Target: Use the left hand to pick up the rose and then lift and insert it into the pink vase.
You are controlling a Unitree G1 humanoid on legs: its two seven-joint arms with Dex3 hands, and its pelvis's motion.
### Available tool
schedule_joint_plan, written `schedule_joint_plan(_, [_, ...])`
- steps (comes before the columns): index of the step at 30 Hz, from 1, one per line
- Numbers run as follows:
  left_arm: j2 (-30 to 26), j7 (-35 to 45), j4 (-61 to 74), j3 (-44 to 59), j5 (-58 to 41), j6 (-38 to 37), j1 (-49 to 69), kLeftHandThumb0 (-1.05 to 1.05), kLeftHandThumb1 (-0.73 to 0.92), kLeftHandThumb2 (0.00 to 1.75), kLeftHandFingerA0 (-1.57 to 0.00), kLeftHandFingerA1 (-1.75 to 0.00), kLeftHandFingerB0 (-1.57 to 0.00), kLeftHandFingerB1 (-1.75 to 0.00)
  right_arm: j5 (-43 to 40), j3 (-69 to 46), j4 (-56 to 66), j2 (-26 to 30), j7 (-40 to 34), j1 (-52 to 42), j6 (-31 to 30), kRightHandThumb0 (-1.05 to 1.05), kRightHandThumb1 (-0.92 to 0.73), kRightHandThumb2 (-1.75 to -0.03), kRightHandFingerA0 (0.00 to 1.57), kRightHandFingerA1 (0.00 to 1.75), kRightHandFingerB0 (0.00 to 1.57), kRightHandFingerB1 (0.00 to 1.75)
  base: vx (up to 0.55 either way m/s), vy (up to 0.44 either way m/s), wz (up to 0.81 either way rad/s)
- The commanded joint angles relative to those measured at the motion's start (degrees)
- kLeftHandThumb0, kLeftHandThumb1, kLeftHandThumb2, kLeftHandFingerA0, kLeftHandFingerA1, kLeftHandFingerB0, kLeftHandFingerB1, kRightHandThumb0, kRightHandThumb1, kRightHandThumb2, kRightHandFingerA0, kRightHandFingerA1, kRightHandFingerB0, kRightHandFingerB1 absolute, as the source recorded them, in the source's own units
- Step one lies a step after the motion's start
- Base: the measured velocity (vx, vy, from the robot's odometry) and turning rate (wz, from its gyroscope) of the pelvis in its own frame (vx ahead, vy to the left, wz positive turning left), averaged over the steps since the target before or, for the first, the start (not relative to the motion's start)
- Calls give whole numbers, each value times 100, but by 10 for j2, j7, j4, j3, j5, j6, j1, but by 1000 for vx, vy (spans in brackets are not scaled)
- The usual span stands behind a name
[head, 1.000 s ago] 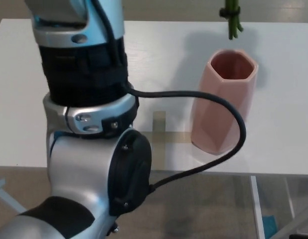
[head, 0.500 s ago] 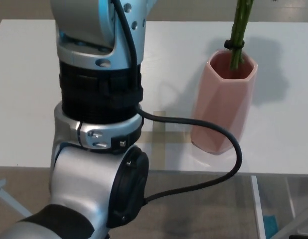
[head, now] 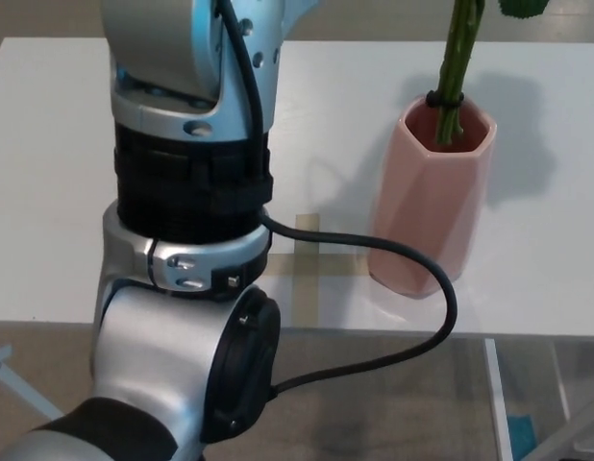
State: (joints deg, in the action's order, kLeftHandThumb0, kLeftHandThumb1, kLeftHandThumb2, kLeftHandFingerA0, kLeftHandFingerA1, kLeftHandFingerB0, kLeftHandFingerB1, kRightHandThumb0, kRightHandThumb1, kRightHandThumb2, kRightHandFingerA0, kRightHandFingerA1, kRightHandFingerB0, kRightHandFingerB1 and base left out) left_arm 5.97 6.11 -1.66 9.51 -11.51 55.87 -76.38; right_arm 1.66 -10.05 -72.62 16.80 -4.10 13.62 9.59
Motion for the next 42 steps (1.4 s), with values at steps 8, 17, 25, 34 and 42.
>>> schedule_joint_plan(8, [1,-7,-20,-24,-14,-37,-5,-18,78,66,-99,-149,-79,-81,0,2,-2,4,5,-2,-2,-24,-55,-54,75,52,67,48,0,0,0])
schedule_joint_plan(17, [-7,-7,-33,-56,4,-87,8,-19,80,63,-101,-142,-80,-80,0,2,-3,4,3,-1,-5,-25,-55,-54,76,52,67,48,0,0,0])
schedule_joint_plan(25, [-26,0,-55,-80,20,-167,32,-19,82,64,-100,-142,-81,-81,-2,1,-1,3,5,0,-3,-25,-55,-54,76,52,67,48,0,0,0])
schedule_joint_plan(34, [-36,-4,-66,-95,27,-181,36,-20,80,67,-98,-141,-79,-81,-4,-2,-1,4,9,1,-2,-26,-55,-54,74,52,66,48,0,0,0])
schedule_joint_plan(42, [-34,-8,-67,-100,29,-186,47,-20,81,66,-94,-144,-80,-82,-3,-1,-2,3,8,3,-4,-25,-55,-54,74,51,66,48,0,0,0])
